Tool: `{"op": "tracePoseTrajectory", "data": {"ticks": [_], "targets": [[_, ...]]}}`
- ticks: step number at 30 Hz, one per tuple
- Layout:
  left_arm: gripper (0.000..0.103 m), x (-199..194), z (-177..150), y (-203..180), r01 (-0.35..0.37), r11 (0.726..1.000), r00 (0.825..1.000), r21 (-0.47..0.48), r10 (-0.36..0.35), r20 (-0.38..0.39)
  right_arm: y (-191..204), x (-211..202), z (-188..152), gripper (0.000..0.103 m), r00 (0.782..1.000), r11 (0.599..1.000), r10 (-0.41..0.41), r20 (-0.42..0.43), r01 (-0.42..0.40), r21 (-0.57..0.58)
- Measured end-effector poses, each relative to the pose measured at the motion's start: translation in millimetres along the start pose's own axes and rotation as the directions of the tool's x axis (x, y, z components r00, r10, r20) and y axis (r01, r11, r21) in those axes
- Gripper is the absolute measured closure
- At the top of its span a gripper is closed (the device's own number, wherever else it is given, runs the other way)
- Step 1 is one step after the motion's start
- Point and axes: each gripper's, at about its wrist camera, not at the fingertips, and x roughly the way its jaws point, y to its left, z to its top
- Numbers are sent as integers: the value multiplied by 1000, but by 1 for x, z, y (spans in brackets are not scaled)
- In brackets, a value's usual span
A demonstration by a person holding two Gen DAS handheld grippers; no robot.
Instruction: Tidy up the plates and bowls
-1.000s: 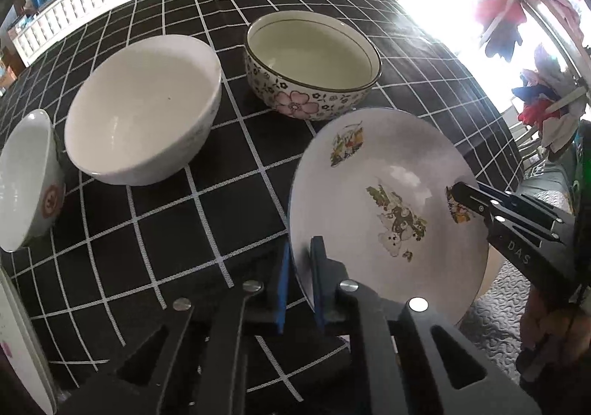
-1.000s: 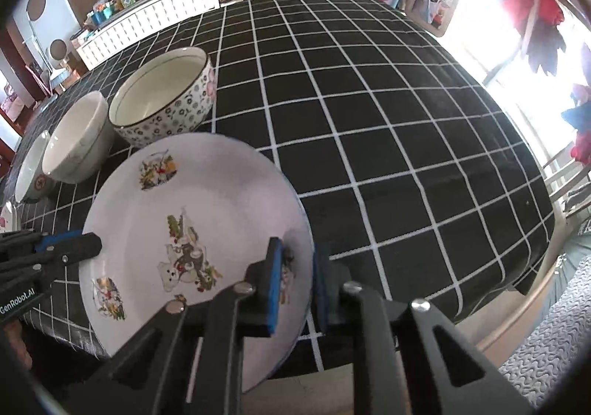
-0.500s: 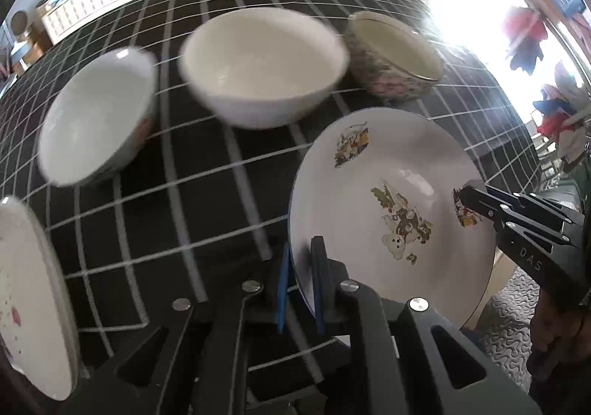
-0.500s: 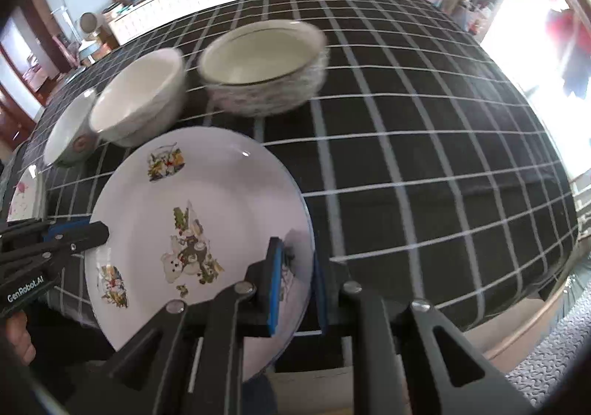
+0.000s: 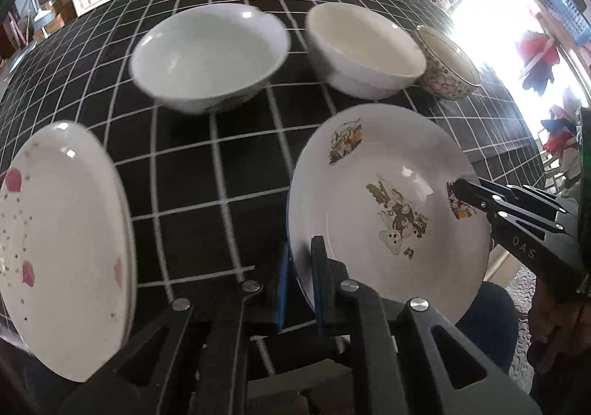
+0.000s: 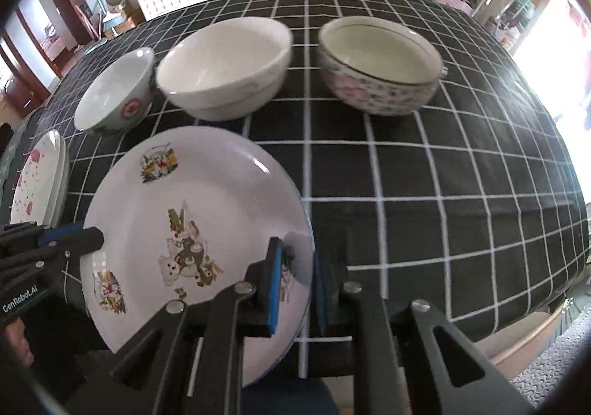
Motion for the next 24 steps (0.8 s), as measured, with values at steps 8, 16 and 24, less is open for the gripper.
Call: {"op": "tracePoseTrajectory", "data": {"ticks": [8,16,24], "targets": [[92,-10,-9,21,-20,999,1000,-38,20,-12,26,4,9,83,1000,1000,6,-30,-6,7],[92,-23,-26,57,11,996,1000,-94,-12,-10,51,1,6,83,997,997,65,-43,-63,42],[92,-52,-32,70,20,996,999,-82,-17,38,67,-18,11,83,998,997,63,11,-64,46]]}}
